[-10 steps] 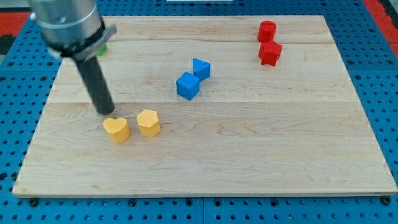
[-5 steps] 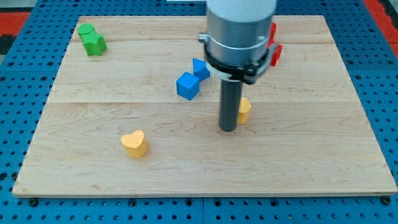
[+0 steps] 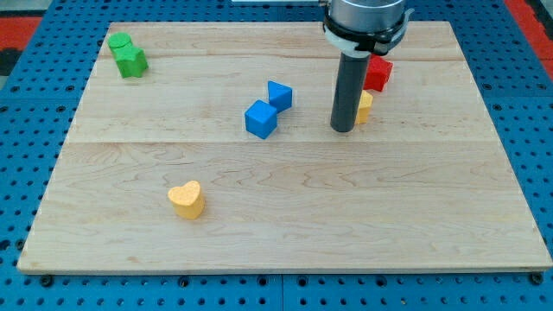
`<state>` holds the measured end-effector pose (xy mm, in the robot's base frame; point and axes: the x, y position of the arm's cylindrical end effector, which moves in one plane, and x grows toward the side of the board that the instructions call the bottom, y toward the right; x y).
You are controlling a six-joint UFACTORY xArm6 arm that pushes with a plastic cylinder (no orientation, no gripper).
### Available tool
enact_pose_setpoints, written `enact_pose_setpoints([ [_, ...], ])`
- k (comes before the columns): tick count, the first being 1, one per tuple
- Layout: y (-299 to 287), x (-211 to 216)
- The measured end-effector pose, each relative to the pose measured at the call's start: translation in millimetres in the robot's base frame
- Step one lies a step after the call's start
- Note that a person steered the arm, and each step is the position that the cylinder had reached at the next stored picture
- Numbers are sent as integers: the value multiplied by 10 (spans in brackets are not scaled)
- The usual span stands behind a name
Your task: Place the yellow blocks vertically to the red blocks
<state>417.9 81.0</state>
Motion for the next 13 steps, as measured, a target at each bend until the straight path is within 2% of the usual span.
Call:
enact_pose_setpoints([
  [2,109,-242],
  [4,648,-204],
  [5,667,786],
  [6,210,1781],
  [7,-94,2007],
  [8,-1083,1843],
  [9,-1634,1769],
  [10,-1999,1508],
  [11,-1798,1230],
  [12,-2266,1274],
  [13,-2307,1175],
])
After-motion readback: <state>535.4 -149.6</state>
